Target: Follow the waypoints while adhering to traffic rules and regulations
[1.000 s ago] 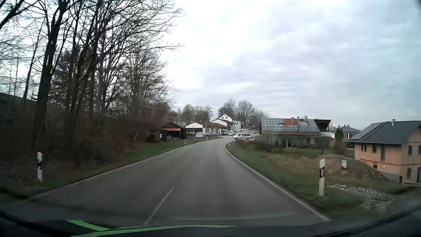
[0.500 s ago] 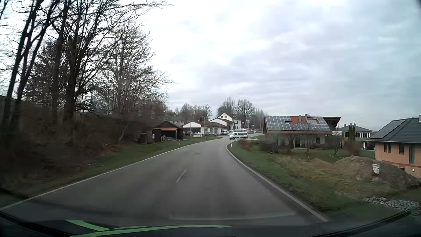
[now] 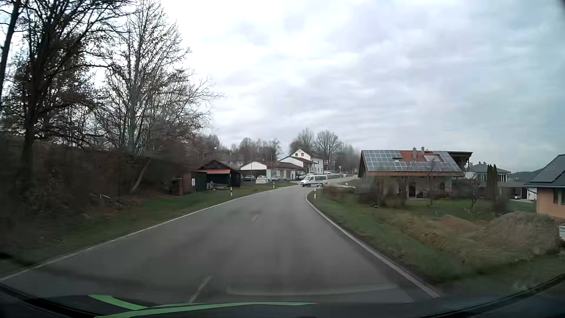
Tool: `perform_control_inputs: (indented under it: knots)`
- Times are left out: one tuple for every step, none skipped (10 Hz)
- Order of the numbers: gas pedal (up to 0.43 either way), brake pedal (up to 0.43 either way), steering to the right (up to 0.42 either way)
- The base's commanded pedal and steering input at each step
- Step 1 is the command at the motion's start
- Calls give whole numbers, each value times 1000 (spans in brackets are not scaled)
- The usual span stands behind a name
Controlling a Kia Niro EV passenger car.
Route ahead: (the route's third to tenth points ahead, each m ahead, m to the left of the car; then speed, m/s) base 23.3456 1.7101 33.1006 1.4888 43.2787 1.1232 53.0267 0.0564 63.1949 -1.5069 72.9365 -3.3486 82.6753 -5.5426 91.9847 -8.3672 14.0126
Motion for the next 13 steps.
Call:
perform_control_inputs:
  knots:
    - [47,0,4]
    - [47,0,5]
    - [47,0,5]
    - [47,0,5]
    - [47,0,5]
    - [47,0,5]
    - [59,0,6]
    - [59,0,7]
    - [67,0,7]
    - [67,0,8]
    - [67,0,9]
    - [67,0,9]
    - [67,0,9]
